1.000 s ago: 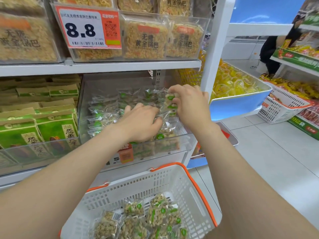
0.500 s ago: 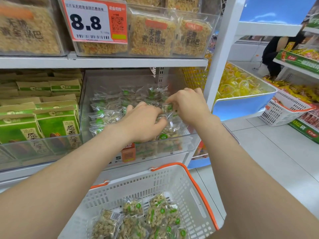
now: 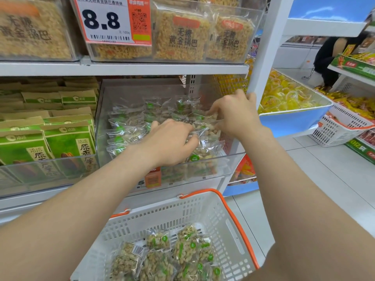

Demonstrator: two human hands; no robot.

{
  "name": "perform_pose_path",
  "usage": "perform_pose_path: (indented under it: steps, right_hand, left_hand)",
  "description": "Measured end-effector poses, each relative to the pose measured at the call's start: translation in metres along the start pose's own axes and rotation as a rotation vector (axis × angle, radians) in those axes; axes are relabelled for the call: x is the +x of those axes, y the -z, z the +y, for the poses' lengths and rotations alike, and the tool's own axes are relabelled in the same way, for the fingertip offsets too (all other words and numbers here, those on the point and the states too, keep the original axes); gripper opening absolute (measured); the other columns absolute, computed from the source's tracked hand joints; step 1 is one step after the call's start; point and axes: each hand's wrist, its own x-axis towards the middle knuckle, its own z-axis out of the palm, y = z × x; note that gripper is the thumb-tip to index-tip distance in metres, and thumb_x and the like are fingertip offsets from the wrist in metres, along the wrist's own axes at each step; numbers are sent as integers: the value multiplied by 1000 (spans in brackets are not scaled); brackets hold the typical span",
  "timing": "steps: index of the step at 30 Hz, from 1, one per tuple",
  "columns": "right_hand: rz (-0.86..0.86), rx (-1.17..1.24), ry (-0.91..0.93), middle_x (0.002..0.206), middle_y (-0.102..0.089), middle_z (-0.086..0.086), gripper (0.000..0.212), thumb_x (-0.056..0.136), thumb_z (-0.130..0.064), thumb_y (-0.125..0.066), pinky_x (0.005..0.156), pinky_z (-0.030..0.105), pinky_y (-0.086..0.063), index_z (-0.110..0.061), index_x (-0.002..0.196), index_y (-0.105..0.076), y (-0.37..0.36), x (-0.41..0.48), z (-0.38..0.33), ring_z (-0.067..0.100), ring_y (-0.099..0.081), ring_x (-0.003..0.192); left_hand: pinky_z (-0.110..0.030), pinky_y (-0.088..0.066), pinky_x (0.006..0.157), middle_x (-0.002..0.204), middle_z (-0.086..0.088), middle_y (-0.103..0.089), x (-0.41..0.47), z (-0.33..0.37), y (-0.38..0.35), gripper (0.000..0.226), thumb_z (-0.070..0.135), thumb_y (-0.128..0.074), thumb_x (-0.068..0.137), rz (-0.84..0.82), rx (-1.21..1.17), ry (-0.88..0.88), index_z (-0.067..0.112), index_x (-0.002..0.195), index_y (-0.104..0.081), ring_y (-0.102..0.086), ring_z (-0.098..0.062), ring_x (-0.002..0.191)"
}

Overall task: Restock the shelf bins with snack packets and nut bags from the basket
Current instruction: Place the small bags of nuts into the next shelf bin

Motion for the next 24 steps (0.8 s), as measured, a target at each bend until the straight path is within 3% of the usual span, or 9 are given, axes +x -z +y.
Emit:
perform_pose_path:
  steps: [5, 8, 10, 13, 15, 18, 20, 22, 24]
  right_hand:
    - [33, -55, -31, 103, -63, -3, 27, 83, -12, -77, 81, 40, -19, -37, 91, -81, -15, -12, 0, 34, -41, 108]
    - [71, 21, -30, 111, -60, -2, 24, 86, -21, -78, 82, 40, -18, -40, 100, -81, -15, -17, 4, 34, -41, 112]
    - [139, 121, -66, 115, -63, -2, 20, 93, -26, -73, 86, 40, -21, -39, 107, -79, -11, -23, 4, 34, -45, 115]
    - [271, 269, -37, 104, -70, -1, 26, 97, -18, -59, 85, 42, -38, -31, 107, -79, -3, -39, -7, 33, -56, 105]
    - [304, 403, 29, 96, -72, 2, 28, 93, -14, -55, 81, 44, -50, -23, 105, -79, 6, -54, -17, 31, -64, 95]
    - [315, 577, 107, 85, -73, -2, 28, 79, -10, -53, 75, 37, -54, -18, 89, -78, 22, -86, -31, 21, -68, 82]
    - [232, 629, 119, 73, -71, -7, 27, 71, -9, -51, 70, 35, -54, -20, 76, -76, 31, -106, -40, 17, -65, 72]
    - [34, 616, 124, 65, -68, -8, 27, 68, -10, -49, 66, 35, -55, -23, 69, -74, 36, -124, -47, 14, -60, 65]
    - [-231, 568, 190, 67, -69, -8, 30, 69, -5, -51, 67, 33, -55, -22, 73, -76, 34, -139, -52, 12, -57, 65]
  left_hand:
    - [-53, -39, 98, 111, 0, -73, -2, 5, 4, 47, 46, -34, 104, 12, -36, 10, 21, 129, -64, -63, -31, 114]
    - [-51, -43, 102, 116, -2, -75, -8, 8, 7, 44, 46, -37, 106, 83, -35, -2, 22, 128, -67, -65, -31, 114]
    - [-46, -44, 97, 108, 1, -75, -16, 12, 9, 42, 44, -36, 106, 185, 47, -51, 21, 115, -70, -67, -27, 107]
    - [-44, -45, 93, 103, 4, -74, -32, 23, 15, 34, 41, -43, 103, 340, 47, -116, 22, 108, -71, -64, -24, 103]
    - [-42, -44, 83, 92, 5, -68, -45, 31, 19, 26, 39, -50, 98, 449, 11, -162, 21, 100, -68, -60, -24, 92]
    - [-37, -36, 65, 74, 7, -48, -68, 39, 23, 15, 32, -60, 90, 541, -18, -229, 18, 85, -58, -45, -21, 72]
    - [-35, -36, 56, 64, 8, -47, -84, 39, 21, 20, 31, -61, 89, 543, -32, -285, 19, 74, -56, -46, -20, 62]
    - [-33, -38, 46, 56, 6, -49, -99, 36, 7, 31, 34, -57, 91, 493, 8, -389, 20, 63, -54, -49, -21, 51]
    - [-28, -36, 41, 50, 4, -47, -111, 30, -16, 38, 35, -56, 92, 302, 53, -518, 20, 57, -51, -46, -22, 44]
